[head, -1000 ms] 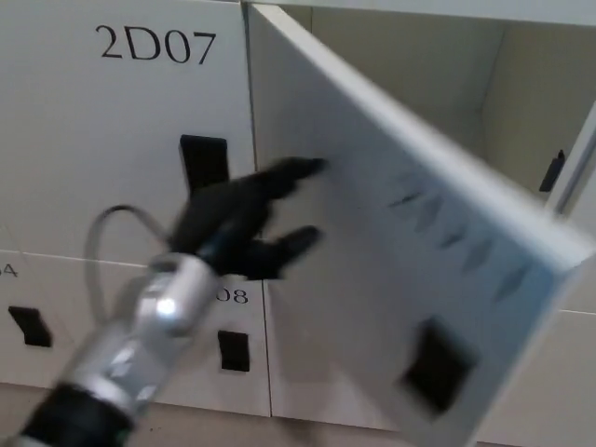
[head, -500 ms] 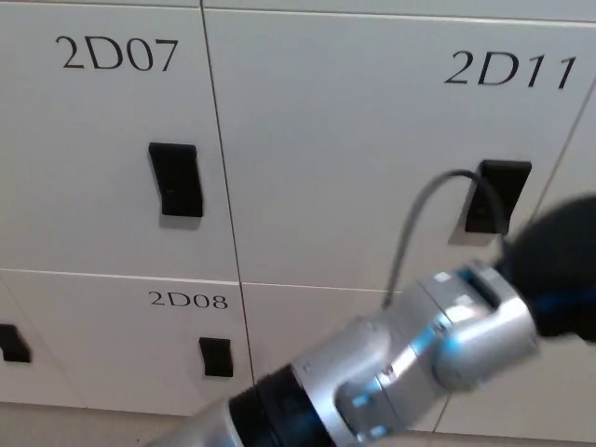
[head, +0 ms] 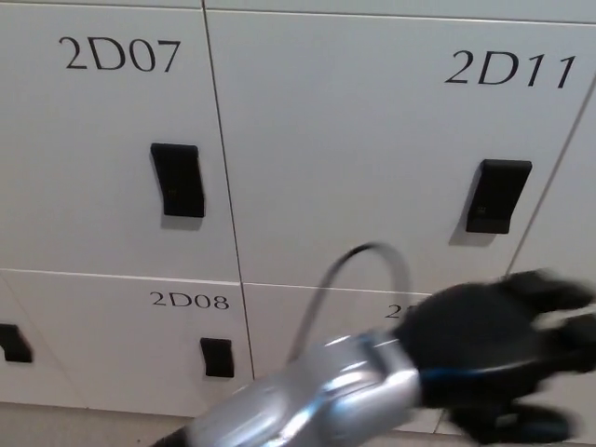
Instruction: The robot uses its left hand to push the door of an open cabinet towards the right and closes it
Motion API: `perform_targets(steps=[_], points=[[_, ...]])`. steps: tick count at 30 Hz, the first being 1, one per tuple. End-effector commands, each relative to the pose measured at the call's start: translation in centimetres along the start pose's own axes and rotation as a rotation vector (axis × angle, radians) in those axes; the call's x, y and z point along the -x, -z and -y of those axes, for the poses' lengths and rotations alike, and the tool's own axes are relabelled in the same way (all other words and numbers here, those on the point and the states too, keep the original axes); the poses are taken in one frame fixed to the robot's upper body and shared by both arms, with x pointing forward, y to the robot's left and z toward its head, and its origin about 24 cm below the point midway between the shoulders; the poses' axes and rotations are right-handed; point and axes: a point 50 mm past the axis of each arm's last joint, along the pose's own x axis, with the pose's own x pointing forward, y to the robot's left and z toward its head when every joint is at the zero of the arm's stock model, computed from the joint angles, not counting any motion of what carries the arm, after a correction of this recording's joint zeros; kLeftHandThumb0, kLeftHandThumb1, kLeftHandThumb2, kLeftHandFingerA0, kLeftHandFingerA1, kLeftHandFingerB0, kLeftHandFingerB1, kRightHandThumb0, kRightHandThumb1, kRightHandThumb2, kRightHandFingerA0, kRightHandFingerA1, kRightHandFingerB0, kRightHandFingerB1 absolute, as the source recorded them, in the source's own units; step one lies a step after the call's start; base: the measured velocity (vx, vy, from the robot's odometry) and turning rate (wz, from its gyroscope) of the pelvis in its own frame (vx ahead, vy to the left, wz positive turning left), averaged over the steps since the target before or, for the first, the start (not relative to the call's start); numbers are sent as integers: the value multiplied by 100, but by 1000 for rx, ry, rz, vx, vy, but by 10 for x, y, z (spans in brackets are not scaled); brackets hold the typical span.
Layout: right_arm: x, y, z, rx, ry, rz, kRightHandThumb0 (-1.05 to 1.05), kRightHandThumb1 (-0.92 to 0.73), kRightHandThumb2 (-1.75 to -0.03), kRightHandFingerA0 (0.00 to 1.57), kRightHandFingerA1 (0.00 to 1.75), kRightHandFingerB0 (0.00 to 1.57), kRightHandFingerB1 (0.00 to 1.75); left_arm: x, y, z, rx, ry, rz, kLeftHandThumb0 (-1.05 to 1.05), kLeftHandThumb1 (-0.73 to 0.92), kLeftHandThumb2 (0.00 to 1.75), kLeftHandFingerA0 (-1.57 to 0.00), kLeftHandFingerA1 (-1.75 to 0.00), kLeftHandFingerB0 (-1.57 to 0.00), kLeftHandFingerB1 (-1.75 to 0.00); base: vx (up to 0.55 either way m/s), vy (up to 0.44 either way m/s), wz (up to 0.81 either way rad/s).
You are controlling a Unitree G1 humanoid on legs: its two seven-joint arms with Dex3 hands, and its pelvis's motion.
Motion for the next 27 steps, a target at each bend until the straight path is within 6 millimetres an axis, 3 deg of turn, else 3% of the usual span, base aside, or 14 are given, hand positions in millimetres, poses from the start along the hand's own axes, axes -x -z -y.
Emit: perform_targets(steps=[1,4,5,6,7,11,16,18,19,20,21,25,26,27], points=[[1,13,8,-1,3,-33,-46,-83,-65,48,40,42,36,102,65,71,203,82,-374,-66,91,68,-39,-43,-33,-31,0,0,0],[2,14,7,5,-4,-35,-47,-83,-65,48,40,42,36,128,74,85,247,91,-474,-66,92,68,-36,-43,-31,-30,0,0,0],[2,15,7,2,-3,-36,-46,-83,-65,50,41,45,37,144,81,92,277,84,-538,-73,80,75,-35,-40,-30,-35,0,0,0],[2,15,6,0,-2,-36,-46,-83,-65,50,41,45,37,163,87,100,308,72,-610,-73,80,75,-35,-40,-30,-35,0,0,0],[2,16,6,-3,-4,-35,-49,-83,-64,46,40,39,36,172,90,104,327,57,-644,-64,88,67,-38,-37,-33,-31,0,0,0],[3,15,3,-6,-8,-28,-47,-82,-65,48,41,42,37,214,103,116,388,-49,-800,-63,85,66,-43,-40,-37,-32,0,0,0],[4,17,1,-3,-23,-30,-47,-82,-65,49,40,43,36,256,111,128,344,-149,-959,-59,83,65,-50,-47,-46,-36,0,0,0],[4,17,0,-4,-26,-32,-47,-82,-65,50,40,44,36,277,114,134,325,-197,-1066,-61,82,65,-53,-59,-51,-37,0,0,0],[4,17,0,-5,-28,-32,-45,-83,-65,48,40,42,37,292,118,138,340,-249,-1158,-69,67,82,-56,-78,-56,-49,0,0,0],[4,17,-1,-5,-30,-32,-45,-83,-65,48,40,42,37,299,120,140,353,-277,-1201,-69,67,82,-56,-78,-56,-49,0,0,0],[4,17,-1,-3,-29,-30,-45,-82,-65,50,40,44,37,313,122,144,381,-327,-1301,-61,82,65,-52,-90,-60,-64,0,0,0],[5,18,-1,13,-22,-32,-45,-82,-65,49,40,44,37,334,125,150,433,-370,-1449,-62,84,65,-48,-90,-55,-75,0,0,0],[5,18,-2,12,-27,-33,-45,-83,-65,48,40,42,36,341,126,152,454,-345,-1502,-65,90,67,-44,-60,-46,-52,0,0,0],[5,18,-2,11,-30,-33,-45,-83,-65,48,40,42,36,347,126,154,471,-327,-1542,-65,90,67,-44,-60,-46,-52,0,0,0]])
